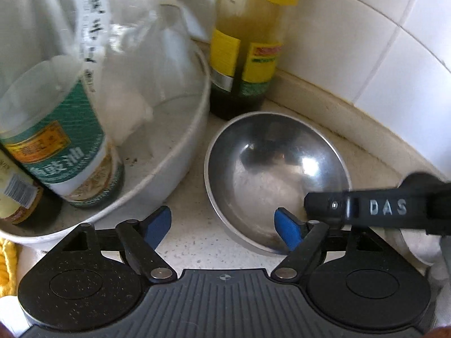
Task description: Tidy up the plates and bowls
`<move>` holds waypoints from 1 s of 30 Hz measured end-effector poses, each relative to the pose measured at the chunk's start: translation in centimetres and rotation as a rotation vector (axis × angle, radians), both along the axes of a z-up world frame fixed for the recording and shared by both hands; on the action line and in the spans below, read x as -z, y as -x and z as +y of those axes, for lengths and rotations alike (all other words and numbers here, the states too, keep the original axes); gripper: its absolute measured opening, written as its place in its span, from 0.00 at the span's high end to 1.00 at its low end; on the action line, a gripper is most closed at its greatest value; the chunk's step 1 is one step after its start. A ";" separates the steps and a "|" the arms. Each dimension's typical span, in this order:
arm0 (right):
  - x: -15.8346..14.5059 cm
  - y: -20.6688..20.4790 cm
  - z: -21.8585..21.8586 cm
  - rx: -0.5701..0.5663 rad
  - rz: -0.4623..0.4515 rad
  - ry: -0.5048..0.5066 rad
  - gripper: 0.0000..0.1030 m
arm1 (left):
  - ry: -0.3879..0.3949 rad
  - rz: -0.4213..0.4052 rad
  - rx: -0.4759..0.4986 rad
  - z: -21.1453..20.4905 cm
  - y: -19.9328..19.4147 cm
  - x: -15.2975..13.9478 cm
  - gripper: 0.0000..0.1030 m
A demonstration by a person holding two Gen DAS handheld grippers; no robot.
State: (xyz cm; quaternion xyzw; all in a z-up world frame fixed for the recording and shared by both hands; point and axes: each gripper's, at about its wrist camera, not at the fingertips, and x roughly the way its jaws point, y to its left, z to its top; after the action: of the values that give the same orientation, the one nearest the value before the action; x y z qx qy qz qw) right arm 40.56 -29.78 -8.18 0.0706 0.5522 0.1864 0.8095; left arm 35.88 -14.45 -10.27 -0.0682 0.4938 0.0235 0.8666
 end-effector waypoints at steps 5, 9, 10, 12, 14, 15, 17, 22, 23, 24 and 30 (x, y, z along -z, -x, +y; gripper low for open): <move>-1.1 2.5 -0.4 -0.019 0.012 -0.026 0.59 | 0.043 0.032 0.141 -0.4 0.6 0.1 0.37; -1.7 4.7 -1.0 -0.035 0.031 -0.007 0.59 | 0.064 0.056 0.211 -0.1 2.2 0.2 0.38; -1.7 4.9 -1.1 -0.031 0.032 0.002 0.59 | 0.064 0.059 0.210 0.0 2.5 0.3 0.37; -1.5 5.1 -1.4 -0.004 0.036 0.004 0.59 | 0.076 0.064 0.207 0.5 2.7 0.2 0.36; -1.3 4.7 -1.8 0.043 0.040 -0.015 0.59 | 0.065 0.054 0.193 1.1 2.7 -0.1 0.32; -1.3 4.5 -1.8 0.045 0.039 -0.019 0.59 | 0.053 0.051 0.181 1.2 2.8 -0.4 0.33; -1.2 4.2 -1.8 0.056 0.044 -0.017 0.55 | 0.049 0.053 0.157 1.6 2.2 -0.1 0.33; 0.2 4.1 -1.6 0.046 0.072 -0.032 0.54 | 0.008 0.030 0.188 1.0 1.9 0.2 0.38; 0.2 4.2 -1.5 0.043 0.067 -0.045 0.55 | 0.018 0.025 0.214 0.9 2.1 0.1 0.42; -0.1 4.5 -1.4 0.039 0.059 -0.046 0.55 | 0.022 0.025 0.233 0.6 2.1 -0.1 0.51; -2.0 5.4 -1.7 0.048 0.014 -0.045 0.55 | 0.014 -0.015 0.274 0.0 2.6 -1.4 0.56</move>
State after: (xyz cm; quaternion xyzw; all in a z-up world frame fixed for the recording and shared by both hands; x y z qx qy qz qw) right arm 35.14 -31.50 -6.17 0.1031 0.5519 0.1787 0.8080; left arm 33.31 -14.49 -8.90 -0.0064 0.4923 -0.0991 0.8648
